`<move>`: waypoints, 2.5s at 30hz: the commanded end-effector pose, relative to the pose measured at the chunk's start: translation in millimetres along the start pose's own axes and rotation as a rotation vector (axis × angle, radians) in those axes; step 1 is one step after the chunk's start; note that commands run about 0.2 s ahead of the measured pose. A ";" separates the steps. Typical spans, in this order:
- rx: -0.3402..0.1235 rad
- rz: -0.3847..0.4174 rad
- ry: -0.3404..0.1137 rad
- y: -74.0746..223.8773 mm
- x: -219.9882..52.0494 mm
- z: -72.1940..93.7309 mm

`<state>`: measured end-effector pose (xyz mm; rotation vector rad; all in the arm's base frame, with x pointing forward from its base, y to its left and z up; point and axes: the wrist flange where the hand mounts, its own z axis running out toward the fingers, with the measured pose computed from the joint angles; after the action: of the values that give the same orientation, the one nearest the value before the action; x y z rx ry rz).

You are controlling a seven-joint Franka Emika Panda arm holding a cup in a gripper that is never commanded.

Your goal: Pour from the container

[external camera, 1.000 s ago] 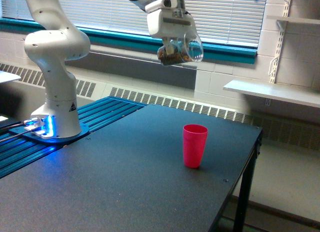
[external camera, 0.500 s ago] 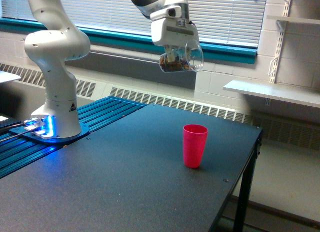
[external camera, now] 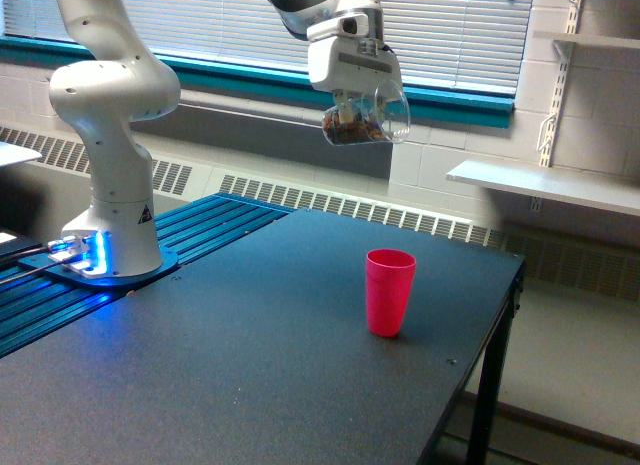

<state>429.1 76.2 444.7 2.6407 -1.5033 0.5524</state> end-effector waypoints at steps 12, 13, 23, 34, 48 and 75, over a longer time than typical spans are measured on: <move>-0.014 -0.076 -0.021 23.1 47.8 24.2; -0.015 -0.078 -0.024 24.4 49.1 25.8; -0.037 -0.180 -0.036 20.9 44.4 33.7; -0.050 -0.212 -0.038 12.7 26.4 42.9; -0.082 -0.197 -0.041 11.3 5.0 51.1; -0.112 -0.207 -0.046 14.0 -0.6 83.5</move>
<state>435.3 50.0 364.1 2.7014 -1.2039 0.3617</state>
